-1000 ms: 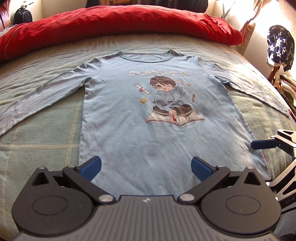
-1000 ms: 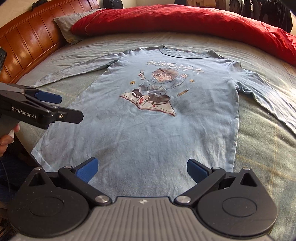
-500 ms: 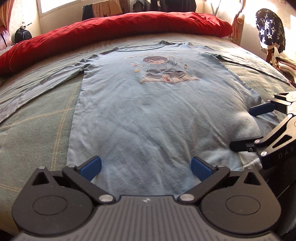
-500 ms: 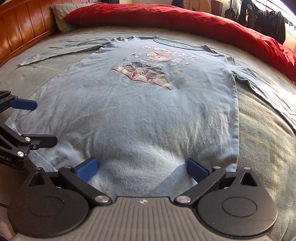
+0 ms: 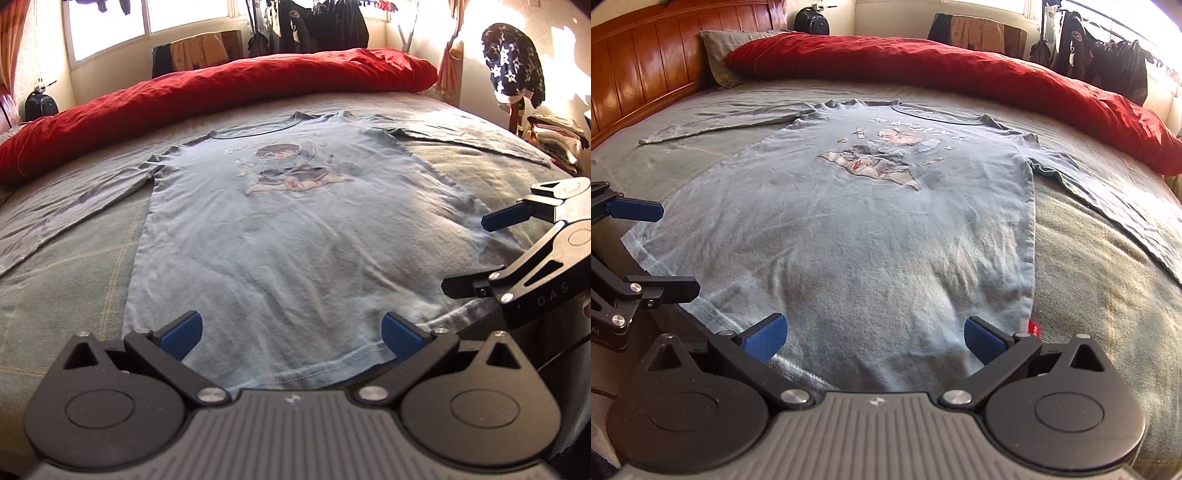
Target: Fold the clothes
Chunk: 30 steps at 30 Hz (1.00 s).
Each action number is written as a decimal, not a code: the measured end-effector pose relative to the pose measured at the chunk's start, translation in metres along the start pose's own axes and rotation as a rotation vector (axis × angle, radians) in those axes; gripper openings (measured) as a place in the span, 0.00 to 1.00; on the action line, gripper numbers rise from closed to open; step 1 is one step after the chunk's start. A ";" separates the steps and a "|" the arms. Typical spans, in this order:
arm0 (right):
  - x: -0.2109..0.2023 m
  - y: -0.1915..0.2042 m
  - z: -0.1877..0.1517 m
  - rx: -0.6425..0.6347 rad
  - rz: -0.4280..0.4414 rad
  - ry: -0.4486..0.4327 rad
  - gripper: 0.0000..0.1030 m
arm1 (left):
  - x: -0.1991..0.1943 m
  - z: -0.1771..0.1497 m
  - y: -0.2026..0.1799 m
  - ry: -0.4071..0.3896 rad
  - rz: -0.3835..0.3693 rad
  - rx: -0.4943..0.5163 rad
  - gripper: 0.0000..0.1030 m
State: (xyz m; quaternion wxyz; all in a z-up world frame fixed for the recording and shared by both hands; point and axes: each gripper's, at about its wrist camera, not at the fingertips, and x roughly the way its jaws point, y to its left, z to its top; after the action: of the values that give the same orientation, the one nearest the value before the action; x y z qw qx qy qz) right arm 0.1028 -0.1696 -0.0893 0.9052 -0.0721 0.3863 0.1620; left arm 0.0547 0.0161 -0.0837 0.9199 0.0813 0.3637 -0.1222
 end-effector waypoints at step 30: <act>0.008 -0.007 -0.015 0.048 -0.026 0.059 1.00 | 0.010 -0.020 0.016 0.080 -0.054 -0.056 0.99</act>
State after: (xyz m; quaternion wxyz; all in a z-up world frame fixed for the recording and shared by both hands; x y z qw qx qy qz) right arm 0.0999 -0.1781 -0.1057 0.8969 -0.0601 0.4155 0.1389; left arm 0.0533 0.0349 -0.1045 0.9030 0.0507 0.4054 -0.1332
